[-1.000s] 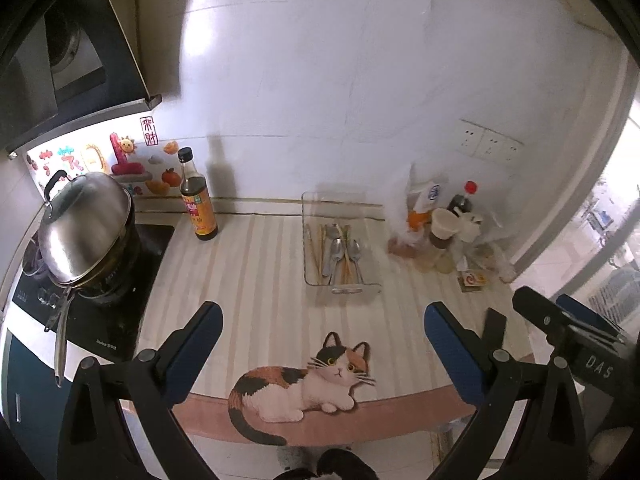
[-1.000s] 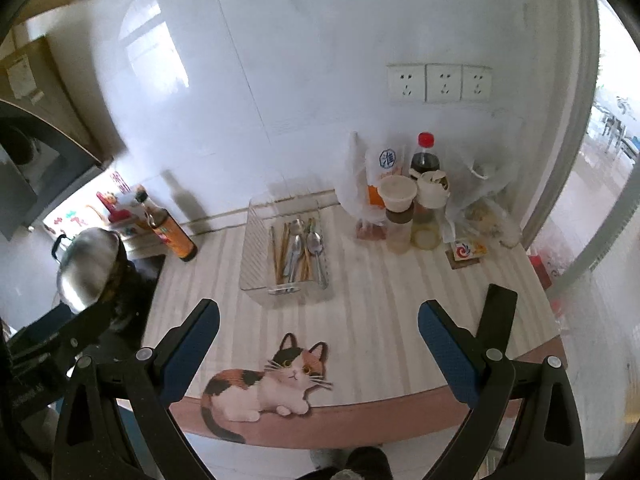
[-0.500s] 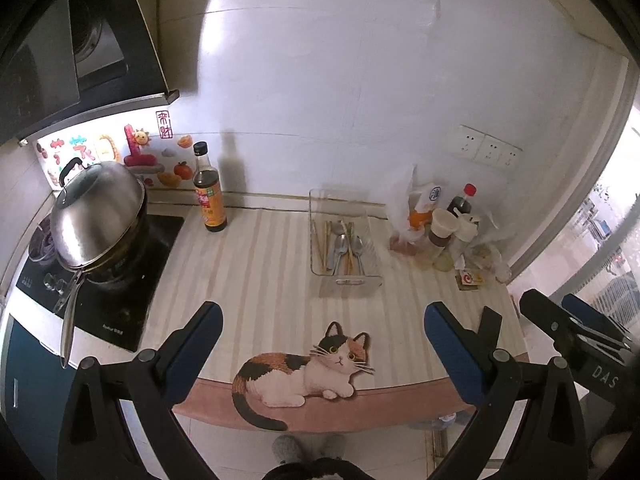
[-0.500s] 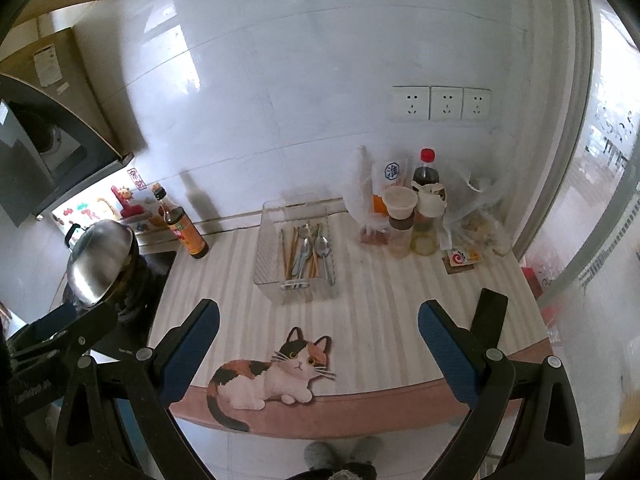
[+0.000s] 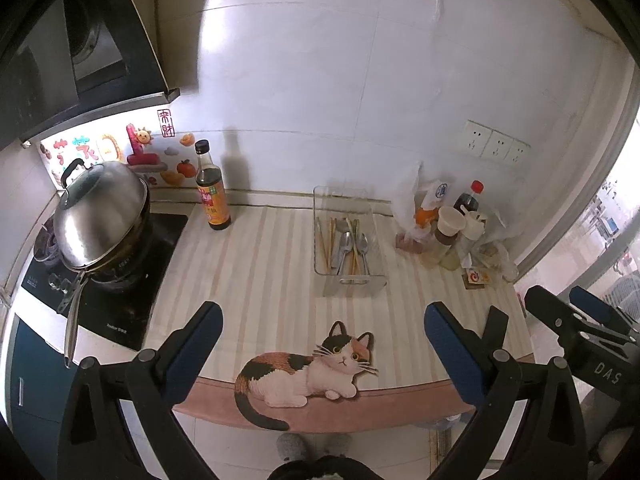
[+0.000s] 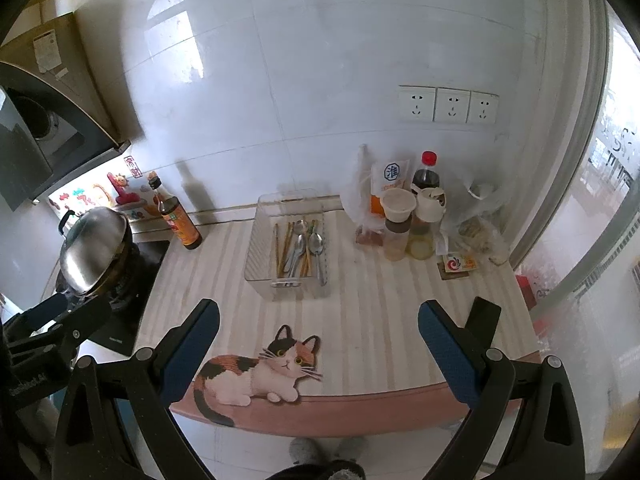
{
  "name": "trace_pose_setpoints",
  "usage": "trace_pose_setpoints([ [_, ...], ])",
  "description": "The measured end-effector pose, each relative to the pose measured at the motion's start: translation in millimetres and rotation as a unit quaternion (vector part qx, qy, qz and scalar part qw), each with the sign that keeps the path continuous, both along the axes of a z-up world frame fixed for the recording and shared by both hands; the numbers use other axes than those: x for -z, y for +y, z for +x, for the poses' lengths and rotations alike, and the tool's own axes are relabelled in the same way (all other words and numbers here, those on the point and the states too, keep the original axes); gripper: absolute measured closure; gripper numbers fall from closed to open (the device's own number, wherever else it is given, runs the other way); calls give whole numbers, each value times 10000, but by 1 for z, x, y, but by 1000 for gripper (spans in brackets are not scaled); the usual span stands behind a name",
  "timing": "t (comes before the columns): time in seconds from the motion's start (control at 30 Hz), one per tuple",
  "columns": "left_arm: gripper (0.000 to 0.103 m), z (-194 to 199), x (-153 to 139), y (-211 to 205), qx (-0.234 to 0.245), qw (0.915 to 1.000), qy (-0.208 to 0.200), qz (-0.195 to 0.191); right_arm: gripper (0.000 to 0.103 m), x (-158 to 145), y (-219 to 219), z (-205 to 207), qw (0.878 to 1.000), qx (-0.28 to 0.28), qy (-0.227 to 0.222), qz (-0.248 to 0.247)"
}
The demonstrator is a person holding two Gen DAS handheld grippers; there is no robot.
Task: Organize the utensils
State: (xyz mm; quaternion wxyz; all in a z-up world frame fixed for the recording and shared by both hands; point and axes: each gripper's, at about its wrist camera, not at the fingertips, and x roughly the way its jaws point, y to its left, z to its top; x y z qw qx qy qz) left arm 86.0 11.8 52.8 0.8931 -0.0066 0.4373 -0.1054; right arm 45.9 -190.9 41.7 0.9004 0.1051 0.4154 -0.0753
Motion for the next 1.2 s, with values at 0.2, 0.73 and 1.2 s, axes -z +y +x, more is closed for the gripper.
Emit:
trace_pose_setpoints([
  [0.2,0,1,1,0,15,10000,16,9,2,2,-1,2,10000,-13,17,-43],
  [0.73,0,-1,4,6,-119,9999,-60,88,2,3,-6,4,9999,-72,8,-76],
  [1.2,0,5,2,5,-121,9999,-49,100,2,1,-8,8,9998,-154,18,-95],
])
